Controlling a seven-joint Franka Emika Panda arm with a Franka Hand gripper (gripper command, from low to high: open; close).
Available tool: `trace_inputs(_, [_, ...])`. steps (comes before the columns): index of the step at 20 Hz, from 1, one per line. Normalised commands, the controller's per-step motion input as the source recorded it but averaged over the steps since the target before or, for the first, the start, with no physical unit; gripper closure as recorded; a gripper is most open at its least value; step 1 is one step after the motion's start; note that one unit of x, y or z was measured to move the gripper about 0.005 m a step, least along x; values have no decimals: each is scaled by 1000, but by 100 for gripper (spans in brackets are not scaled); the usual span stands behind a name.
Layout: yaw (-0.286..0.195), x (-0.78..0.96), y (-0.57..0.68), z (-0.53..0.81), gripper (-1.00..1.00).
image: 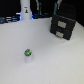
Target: Open the kcup holder, insert the kcup into the holder, and close the kcup holder
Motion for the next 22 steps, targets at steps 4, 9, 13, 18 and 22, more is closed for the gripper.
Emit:
trace_inputs(4, [-188,-364,605,5,-100])
trace_inputs(9, [-182,-358,608,-57,-100])
trace_inputs(13, [-183,-329,601,-108,-100])
trace_inputs(18, [-173,-341,635,-149,-100])
trace_inputs(22, [-163,-349,652,-182,-100])
